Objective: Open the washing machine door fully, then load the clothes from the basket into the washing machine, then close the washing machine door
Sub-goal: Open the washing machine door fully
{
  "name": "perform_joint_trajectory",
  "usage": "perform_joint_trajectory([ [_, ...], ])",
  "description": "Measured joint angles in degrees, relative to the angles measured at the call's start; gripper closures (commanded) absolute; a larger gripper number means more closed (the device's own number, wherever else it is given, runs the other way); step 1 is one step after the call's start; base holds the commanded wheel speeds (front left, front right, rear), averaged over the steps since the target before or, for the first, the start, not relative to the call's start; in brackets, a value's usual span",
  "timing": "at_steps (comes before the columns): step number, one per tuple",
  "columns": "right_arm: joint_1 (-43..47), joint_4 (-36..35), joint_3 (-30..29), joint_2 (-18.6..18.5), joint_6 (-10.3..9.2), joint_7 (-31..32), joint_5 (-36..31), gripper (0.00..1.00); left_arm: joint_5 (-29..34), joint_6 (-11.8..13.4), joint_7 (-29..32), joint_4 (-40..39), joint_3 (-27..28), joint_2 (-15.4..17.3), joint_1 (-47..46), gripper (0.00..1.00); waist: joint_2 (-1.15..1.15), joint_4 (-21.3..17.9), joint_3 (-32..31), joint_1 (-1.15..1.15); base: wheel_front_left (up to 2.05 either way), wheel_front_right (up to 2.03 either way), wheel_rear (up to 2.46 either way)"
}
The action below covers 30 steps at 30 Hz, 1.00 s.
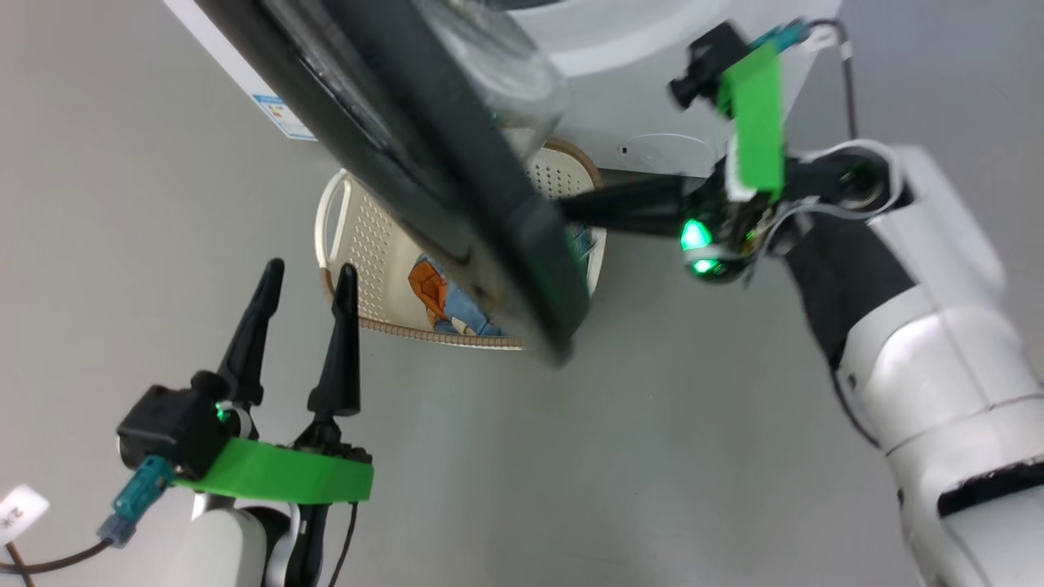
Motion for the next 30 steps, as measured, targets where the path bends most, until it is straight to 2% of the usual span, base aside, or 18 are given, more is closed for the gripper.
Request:
perform_joint_trajectory([
  [6, 2.8, -3.6, 10.9, 0.0, 0.00, -5.8, 6.2, 1.00, 0.0, 0.0, 0.0, 0.0, 0.1, 0.0, 0.6, 0.00, 0.00, 0.3, -0.1, 0.00, 0.00, 0.00, 0.00],
  [15, 3.2, -5.9, 20.8, 0.0, -0.01, -12.5, 12.3, 1.00, -0.1, 0.0, 0.0, 0.0, 0.5, 0.0, 0.6, 0.00, 0.00, 0.8, -0.1, 0.00, 0.00, 0.00, 0.00],
  [23, 3.2, -6.2, 25.2, -0.1, -0.01, -15.8, 16.1, 1.00, -0.1, 0.0, 0.0, 0.0, 0.8, 0.0, 0.6, 0.00, 0.00, 0.7, -0.4, 0.00, 0.00, 0.00, 0.00],
  [30, 5.2, -7.3, 26.2, -2.7, -0.01, -19.3, 18.8, 1.00, -0.1, 0.0, 0.0, 0.3, 1.7, 0.0, 0.9, 0.00, 0.00, 0.2, -1.9, 0.01, 0.00, 0.00, 0.00],
])
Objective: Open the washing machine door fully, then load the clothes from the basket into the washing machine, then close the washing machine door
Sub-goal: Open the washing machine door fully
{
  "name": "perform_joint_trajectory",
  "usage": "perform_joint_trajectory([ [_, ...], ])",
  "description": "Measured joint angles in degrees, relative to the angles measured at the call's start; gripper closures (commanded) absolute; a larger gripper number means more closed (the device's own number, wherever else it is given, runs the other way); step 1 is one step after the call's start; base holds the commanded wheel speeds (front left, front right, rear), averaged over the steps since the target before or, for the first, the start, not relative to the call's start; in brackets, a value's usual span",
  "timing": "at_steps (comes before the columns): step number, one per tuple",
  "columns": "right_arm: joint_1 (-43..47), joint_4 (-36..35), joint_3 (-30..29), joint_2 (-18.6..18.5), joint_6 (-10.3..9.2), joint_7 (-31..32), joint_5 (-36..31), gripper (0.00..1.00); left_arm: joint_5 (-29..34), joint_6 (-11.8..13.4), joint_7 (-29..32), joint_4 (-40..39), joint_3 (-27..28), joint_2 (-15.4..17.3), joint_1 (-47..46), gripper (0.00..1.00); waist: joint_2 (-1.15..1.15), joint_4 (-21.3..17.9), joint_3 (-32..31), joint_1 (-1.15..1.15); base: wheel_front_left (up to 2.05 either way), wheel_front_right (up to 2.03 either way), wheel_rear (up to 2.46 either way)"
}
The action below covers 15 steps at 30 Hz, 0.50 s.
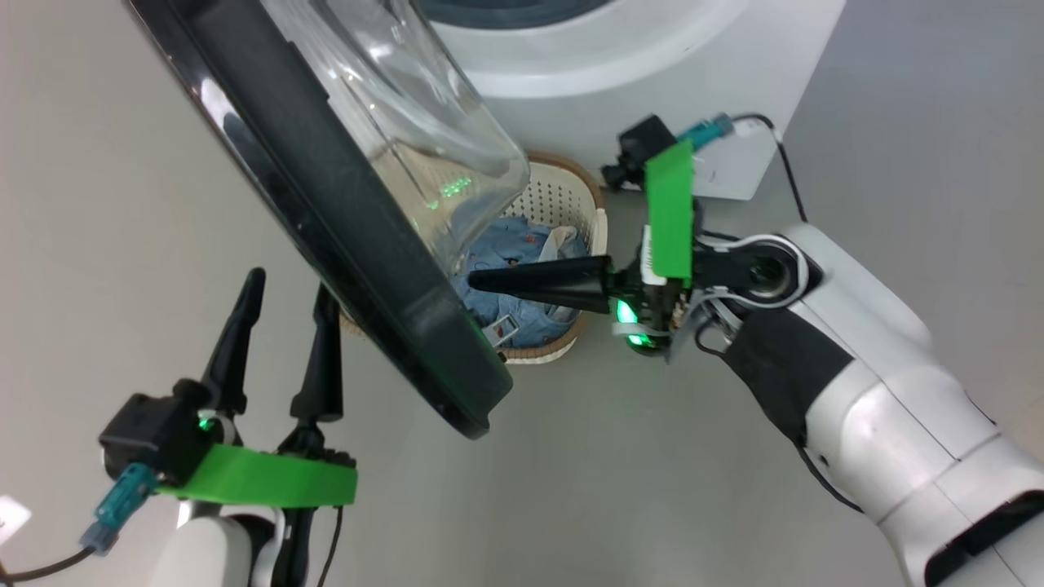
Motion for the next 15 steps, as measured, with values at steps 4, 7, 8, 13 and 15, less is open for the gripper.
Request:
perform_joint_trajectory([
  [4, 1.9, -0.8, 0.1, -2.0, 0.00, -2.0, 2.4, 1.00, 0.0, 0.0, 0.0, 0.0, 1.8, 0.0, 1.5, 0.00, 0.00, -0.7, -1.3, 0.00, 0.00, 0.00, 0.00],
  [7, 3.1, -2.2, 0.2, -3.0, 0.00, -3.6, 3.7, 1.00, 0.2, 0.0, 0.0, 0.0, 2.5, 0.0, 2.3, 0.00, 0.00, -1.5, -2.2, 0.00, 0.00, 0.00, 0.00],
  [8, 3.6, -2.8, 0.3, -3.4, 0.01, -4.1, 4.3, 1.00, 0.5, 0.0, 0.0, 0.0, 2.6, 0.0, 2.5, 0.00, 0.00, -1.7, -2.5, 0.00, 0.00, 0.00, 0.00],
  [13, 6.5, -5.5, 0.6, -5.3, 0.00, -6.6, 6.6, 1.00, 2.0, 0.0, 0.0, 0.0, 2.6, 0.6, 3.9, 0.00, 0.00, -3.1, -4.1, 0.00, 0.00, 0.00, 0.00],
  [15, 7.8, -6.6, 0.9, -6.0, 0.00, -7.7, 7.3, 1.00, 2.0, 0.0, 0.0, 0.1, 2.5, 0.6, 4.4, 0.00, 0.00, -3.6, -4.8, 0.00, 0.00, 0.00, 0.00],
])
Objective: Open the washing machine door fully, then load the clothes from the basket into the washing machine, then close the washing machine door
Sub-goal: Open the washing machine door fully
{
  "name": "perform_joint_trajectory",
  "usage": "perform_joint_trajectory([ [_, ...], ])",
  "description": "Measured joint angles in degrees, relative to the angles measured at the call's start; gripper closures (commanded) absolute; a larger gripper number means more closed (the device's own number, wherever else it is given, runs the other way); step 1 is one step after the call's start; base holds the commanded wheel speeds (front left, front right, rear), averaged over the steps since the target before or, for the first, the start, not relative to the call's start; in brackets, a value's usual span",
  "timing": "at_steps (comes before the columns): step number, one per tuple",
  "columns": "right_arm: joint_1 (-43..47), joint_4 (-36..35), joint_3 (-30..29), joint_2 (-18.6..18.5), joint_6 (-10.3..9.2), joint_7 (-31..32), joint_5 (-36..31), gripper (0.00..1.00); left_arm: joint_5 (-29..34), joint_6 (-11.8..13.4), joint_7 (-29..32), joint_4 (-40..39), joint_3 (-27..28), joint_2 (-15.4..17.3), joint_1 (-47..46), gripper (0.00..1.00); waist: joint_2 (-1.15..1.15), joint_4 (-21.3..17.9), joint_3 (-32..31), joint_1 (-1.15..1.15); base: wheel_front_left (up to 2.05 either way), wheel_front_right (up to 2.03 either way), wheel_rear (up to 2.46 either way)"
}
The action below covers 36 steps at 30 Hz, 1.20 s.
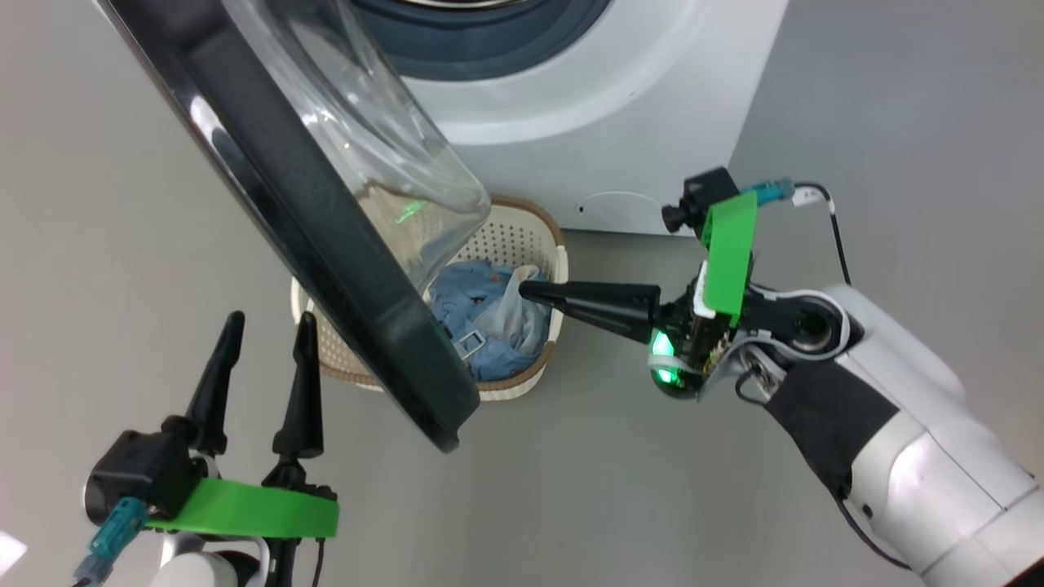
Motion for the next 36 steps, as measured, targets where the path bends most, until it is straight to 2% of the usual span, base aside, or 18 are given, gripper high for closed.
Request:
perform_joint_trajectory([
  [14, 8.9, -6.3, 1.0, -2.8, 0.00, -7.5, 4.4, 1.00, 0.3, 0.0, 0.0, 1.2, 1.7, 0.8, 3.2, 0.00, 0.00, -3.1, -5.0, 0.00, 0.00, 0.00, 0.00],
  [22, 13.8, -9.0, 0.4, -3.0, 0.00, -12.6, 4.9, 0.99, 0.5, 0.0, 0.0, 1.5, 3.4, 0.8, 6.2, 0.00, 0.00, -5.4, -8.5, 0.00, 0.00, 0.00, 0.00],
  [24, 14.4, -9.5, -0.6, -2.8, 0.00, -14.8, 4.2, 0.50, 0.5, 0.0, 0.0, 1.5, 3.6, 0.8, 6.8, 0.00, 0.00, -6.1, -9.0, 0.00, 0.00, 0.00, 0.00],
  [25, 14.7, -9.7, -1.2, -2.7, 0.00, -16.1, 3.7, 0.00, 0.5, 0.0, 0.0, 1.5, 3.7, 0.8, 7.1, 0.00, 0.00, -6.4, -9.3, 0.00, 0.00, 0.00, 0.00],
  [33, 17.2, -12.3, -9.7, -0.2, 0.00, -28.2, -4.7, 0.00, 0.5, 0.0, 0.0, 1.4, 3.8, 0.8, 7.8, 0.00, 0.00, -8.7, -10.6, 0.00, 0.00, 0.00, 0.00],
  [36, 17.8, -13.1, -12.3, 0.2, 0.00, -33.6, -10.7, 0.00, 0.5, 0.0, 0.0, 1.4, 3.8, 0.8, 8.1, 0.00, 0.00, -9.3, -10.7, 0.00, 0.00, 0.00, 0.00],
])
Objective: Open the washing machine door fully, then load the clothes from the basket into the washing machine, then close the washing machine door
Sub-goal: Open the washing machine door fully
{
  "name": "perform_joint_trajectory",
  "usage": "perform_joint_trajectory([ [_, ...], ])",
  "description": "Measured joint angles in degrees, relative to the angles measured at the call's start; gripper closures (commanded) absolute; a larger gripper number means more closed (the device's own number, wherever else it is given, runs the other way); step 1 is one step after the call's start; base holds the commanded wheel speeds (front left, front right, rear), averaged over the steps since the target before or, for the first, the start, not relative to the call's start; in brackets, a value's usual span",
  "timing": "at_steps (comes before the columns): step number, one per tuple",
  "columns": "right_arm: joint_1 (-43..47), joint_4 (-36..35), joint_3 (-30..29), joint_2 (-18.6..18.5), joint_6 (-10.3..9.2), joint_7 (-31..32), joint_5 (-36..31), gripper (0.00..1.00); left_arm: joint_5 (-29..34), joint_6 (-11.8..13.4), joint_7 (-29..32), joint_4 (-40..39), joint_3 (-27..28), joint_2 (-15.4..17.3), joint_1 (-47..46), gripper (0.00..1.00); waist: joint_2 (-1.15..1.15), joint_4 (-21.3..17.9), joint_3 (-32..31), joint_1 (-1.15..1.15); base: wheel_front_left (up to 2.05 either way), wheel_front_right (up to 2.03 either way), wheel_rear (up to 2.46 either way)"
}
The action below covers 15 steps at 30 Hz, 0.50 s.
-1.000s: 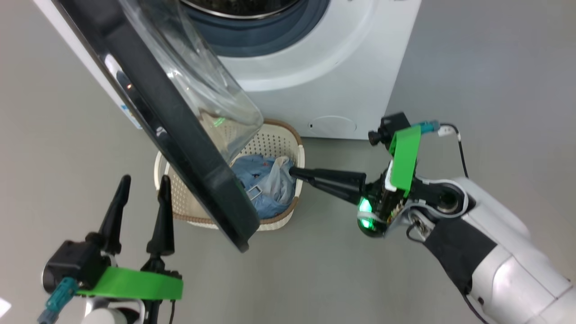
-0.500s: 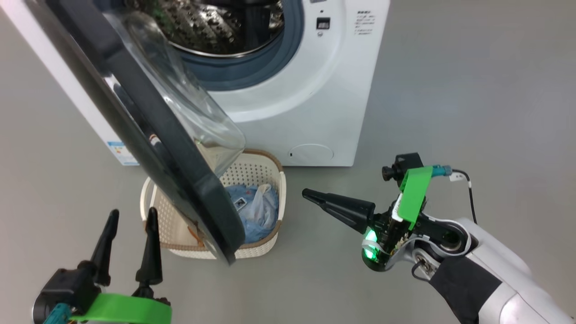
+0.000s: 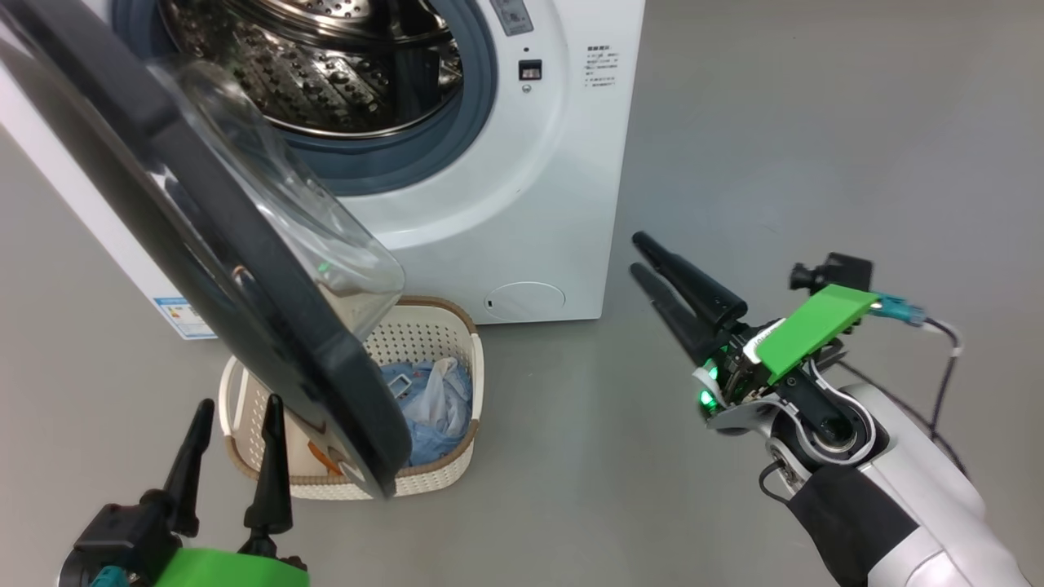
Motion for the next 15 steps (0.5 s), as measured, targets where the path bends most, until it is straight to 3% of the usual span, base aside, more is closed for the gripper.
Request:
perform_joint_trajectory([
  [7, 0.3, -1.3, 0.2, -1.1, 0.00, -16.3, -21.0, 0.00, 0.0, 0.0, 0.0, -0.1, 0.0, 0.0, 0.0, 0.00, 0.00, -0.7, 0.3, 0.00, 0.00, 0.00, 0.00],
  [11, 0.3, -0.6, 1.3, -1.3, 0.00, -23.8, -28.0, 0.00, 0.0, 0.0, 0.0, -0.1, 0.0, -0.1, 0.0, 0.00, 0.00, -0.9, 0.4, 0.00, 0.00, 0.00, 0.00],
  [15, 0.3, 1.4, 2.5, -1.6, 0.00, -26.7, -34.8, 0.00, 0.0, 0.0, 0.0, -0.1, 0.1, -0.1, 0.0, 0.00, 0.00, -1.2, 0.3, 0.00, 0.00, 0.00, 0.00],
])
